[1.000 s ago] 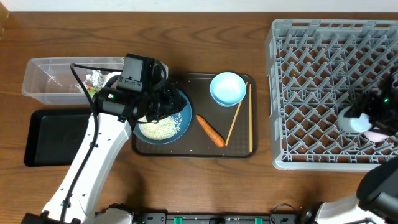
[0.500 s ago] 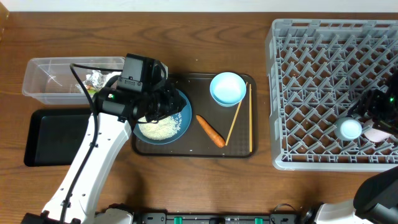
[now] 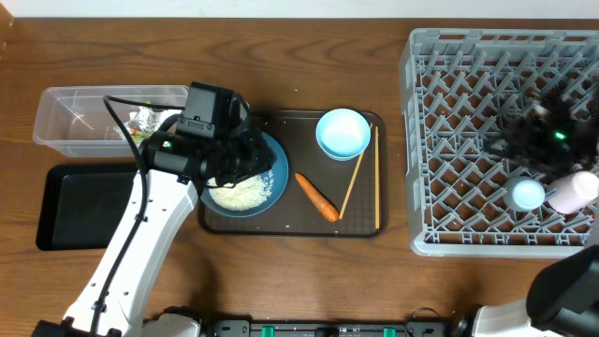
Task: Sort waste into correct bins and load items into the dishwasher rack
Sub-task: 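Reach the right gripper to the light-blue bowl and grasp its rim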
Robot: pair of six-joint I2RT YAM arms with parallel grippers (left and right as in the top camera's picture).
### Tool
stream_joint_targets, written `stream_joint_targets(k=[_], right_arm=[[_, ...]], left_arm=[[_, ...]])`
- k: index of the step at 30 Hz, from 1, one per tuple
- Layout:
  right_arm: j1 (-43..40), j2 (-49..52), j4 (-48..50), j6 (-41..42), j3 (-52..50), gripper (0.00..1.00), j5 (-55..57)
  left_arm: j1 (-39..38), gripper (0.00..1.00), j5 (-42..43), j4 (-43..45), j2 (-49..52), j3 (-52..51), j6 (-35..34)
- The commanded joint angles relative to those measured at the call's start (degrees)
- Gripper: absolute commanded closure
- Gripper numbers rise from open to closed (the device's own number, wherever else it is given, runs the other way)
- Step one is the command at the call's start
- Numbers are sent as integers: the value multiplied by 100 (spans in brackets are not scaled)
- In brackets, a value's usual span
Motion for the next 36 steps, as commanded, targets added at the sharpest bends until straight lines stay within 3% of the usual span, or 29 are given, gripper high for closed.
stream_joint_targets(k=[1, 7, 14, 21, 26, 29, 36], right_arm=[[750, -2, 284, -308, -33, 32, -535], [2339, 9, 1609, -85, -33, 35, 463], [3901, 308, 3259, 649, -33, 25, 2736], [4315, 1196, 3703, 1322, -33, 30, 2835], [4389, 1762, 3786, 1362, -33, 32, 2804], [4400, 1976, 3733, 1534, -33, 39, 2800], [4389, 2149, 3713, 1587, -33, 69, 2804]], left_arm=[[15, 67, -605, -107, -42, 61, 210], [15, 59, -1589, -426, -42, 61, 208], [15, 50, -2594, -822, -42, 61, 210], [15, 49, -2660, -861, -42, -4, 208], [15, 49, -2658, -881, -42, -31, 210], [15, 49, -2658, -885, -42, -31, 210], [15, 49, -2658, -883, -42, -31, 208]])
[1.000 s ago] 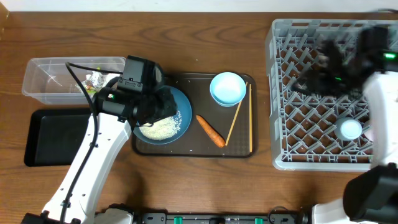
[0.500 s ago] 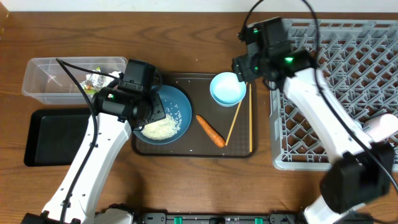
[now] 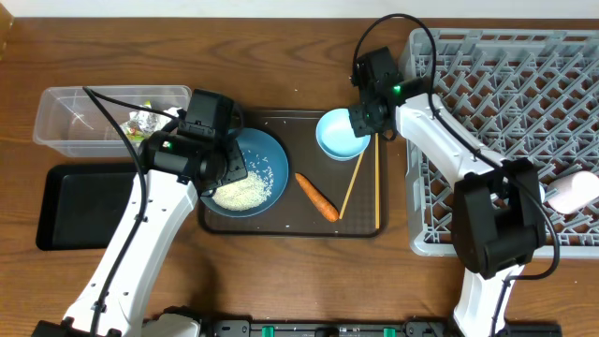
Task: Sort waste into correct bins and load items into the dishwasher rack
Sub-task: 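Reach the right gripper to the light-blue bowl and grasp its rim, then lift the light-blue bowl with the right gripper and move it over the rack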
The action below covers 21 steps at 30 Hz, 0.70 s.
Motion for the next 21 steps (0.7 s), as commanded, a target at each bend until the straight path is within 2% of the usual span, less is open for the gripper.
stream_joint_targets(k=[1, 12, 15, 17, 21], right_arm=[[85, 74, -26, 116, -9, 71, 55], [87, 531, -153, 116, -11, 66, 28], [83, 592, -142, 114, -11, 78, 31], [81, 590, -92, 114, -9, 96, 33], [35, 535, 20, 116, 114, 99, 33]], left_arm=[[15, 48, -90, -37, -42, -31, 37], [15, 48, -92, -48, -42, -31, 37], [15, 48, -90, -48, -42, -31, 35], [15, 49, -90, -48, -42, -31, 35], [15, 48, -90, -48, -42, -31, 35]])
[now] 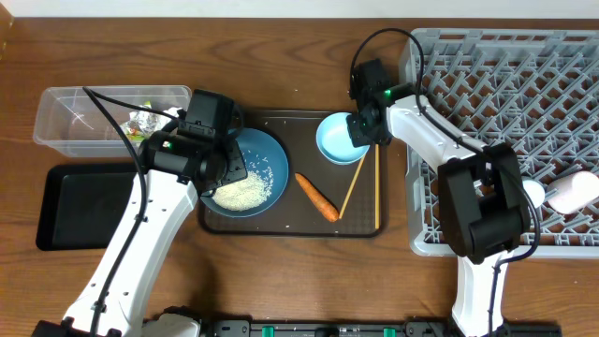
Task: Sort waste into correct bins and load items into the dishwasher rack
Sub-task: 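Lift the light-blue bowl with the right gripper and move it over the rack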
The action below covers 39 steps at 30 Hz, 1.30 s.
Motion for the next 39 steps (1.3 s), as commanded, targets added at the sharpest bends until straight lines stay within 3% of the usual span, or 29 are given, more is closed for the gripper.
stream_joint_targets(k=[1, 7, 12, 19, 24, 26, 39], right_arm=[[11, -85, 22, 22, 190, 99, 66], [-280, -562, -356, -52, 986, 99, 186], [-710, -1106, -699, -708, 1478, 99, 763], [-1534, -1644, -688, -1707, 1484, 99, 3351], [-2223, -1606, -472, -1270, 1462, 99, 5718], [-2487, -1572, -330, -1080, 1458, 99, 6146], [-3978, -1108, 496, -1193, 1456, 99, 6559]], left_arm=[[15, 49, -90, -37, -42, -31, 35], [15, 49, -87, -35, -42, -31, 35], [15, 48, -87, -37, -42, -31, 35], [15, 48, -90, -35, -42, -31, 35], [15, 49, -87, -39, -42, -31, 35], [15, 48, -87, -39, -42, -31, 35], [15, 48, -26, -76, -42, -31, 33]])
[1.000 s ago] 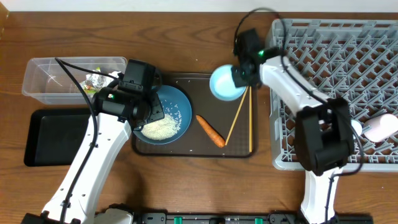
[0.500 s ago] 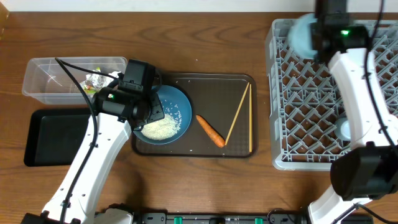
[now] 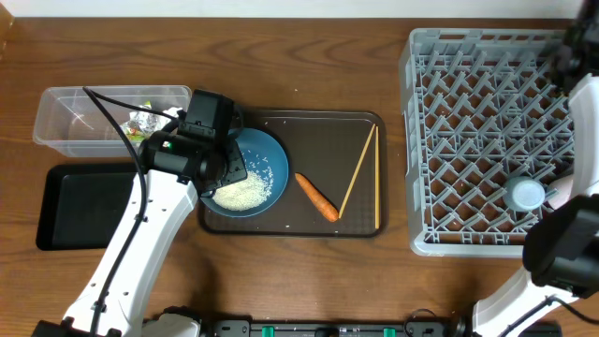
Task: Sort waste into correct bins and load items into the dishwasher rack
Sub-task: 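Lift the light-blue bowl with the right gripper and move it over the rack, then lower the bowl into the rear of the rack with the right gripper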
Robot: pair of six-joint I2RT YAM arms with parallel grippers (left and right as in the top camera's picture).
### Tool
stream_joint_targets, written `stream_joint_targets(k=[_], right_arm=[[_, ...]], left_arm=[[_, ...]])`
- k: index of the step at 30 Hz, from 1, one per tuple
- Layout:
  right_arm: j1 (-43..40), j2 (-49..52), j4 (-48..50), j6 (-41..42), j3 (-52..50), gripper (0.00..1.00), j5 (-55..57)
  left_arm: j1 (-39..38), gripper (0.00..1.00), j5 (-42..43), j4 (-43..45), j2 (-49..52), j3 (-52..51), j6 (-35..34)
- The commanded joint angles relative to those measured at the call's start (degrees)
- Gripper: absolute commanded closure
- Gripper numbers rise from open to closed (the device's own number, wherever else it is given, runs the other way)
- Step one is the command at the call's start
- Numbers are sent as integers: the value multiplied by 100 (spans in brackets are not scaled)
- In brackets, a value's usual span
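A blue bowl of rice [image 3: 255, 178] stands at the left end of the dark tray [image 3: 318, 131]. My left gripper [image 3: 227, 168] sits over the bowl's left rim, with its jaws hidden under the wrist. Beside the bowl on the tray lie a carrot [image 3: 317, 197] and two chopsticks [image 3: 358, 178]. The grey dishwasher rack [image 3: 477, 140] stands at the right. My right gripper [image 3: 573, 42] is a dark blur over the rack's far right corner, so its state is unclear. The small light-blue bowl is out of view.
A clear plastic bin [image 3: 84, 117] holding foil waste stands at the far left, with a black tray [image 3: 84, 206] in front of it. A light-blue cup [image 3: 527, 195] and a pink item [image 3: 566, 195] sit in the rack's near right part.
The small light-blue bowl is gone from the tray. My right gripper, which was at that bowl's right rim, is now over the rack's far right corner. The left arm has not moved.
First my right arm was a blur over the rack and my left gripper covered the rice bowl's left side. Then the right gripper stood at the small light-blue bowl on the tray, and stayed there. Now that bowl is off the tray and the right gripper is back over the rack.
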Motion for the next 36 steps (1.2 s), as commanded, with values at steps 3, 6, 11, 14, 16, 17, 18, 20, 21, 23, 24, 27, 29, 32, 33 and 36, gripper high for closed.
stream_joint_targets(k=[3, 6, 11, 14, 16, 17, 18, 20, 21, 23, 24, 27, 29, 32, 33, 36], right_arm=[[-356, 365, 413, -267, 7, 99, 267], [-498, 638, 861, -651, 7, 99, 264], [-568, 1060, 1478, -1270, 7, 99, 72], [-551, 1296, 1576, -1270, 7, 99, -120], [-511, 1427, 1565, -1268, 7, 99, -240], [-492, 1497, 1572, -1268, 7, 99, -264], [-455, 1578, 1572, -1270, 7, 99, -310], [-380, 1700, 1523, -1266, 7, 99, -415], [-337, 1770, 1482, -1266, 7, 99, -485], [-249, 1871, 1445, -1257, 7, 99, -525], [-212, 1917, 1440, -1244, 7, 99, -525], [-74, 2013, 1440, -1237, 7, 97, -527], [7, 2033, 1423, -1224, 7, 94, -529], [116, 2035, 1416, -1224, 7, 86, -529], [155, 2035, 1412, -1224, 7, 81, -529], [245, 2035, 1375, -1224, 7, 63, -529]], left_arm=[[15, 49, -28, -31, -42, -31, 31], [15, 49, -28, -31, -42, -31, 22], [15, 49, -28, -24, -42, -31, -264], [15, 48, -31, -17, -42, -31, -337], [15, 48, -28, -15, -42, -31, -337], [15, 48, -28, -15, -42, -31, -337], [15, 48, -28, -15, -42, -31, -337], [15, 49, -28, -15, -42, -31, -337], [15, 49, -28, -15, -42, -31, -337], [15, 48, -28, -13, -42, -31, -339], [15, 48, -28, -11, -42, -31, -339], [15, 49, -33, -9, -42, -31, -356], [15, 49, -33, -9, -42, -31, -356], [15, 49, -31, -11, -42, -31, -356], [15, 48, -31, -11, -42, -31, -356], [15, 48, -31, -11, -42, -31, -356]])
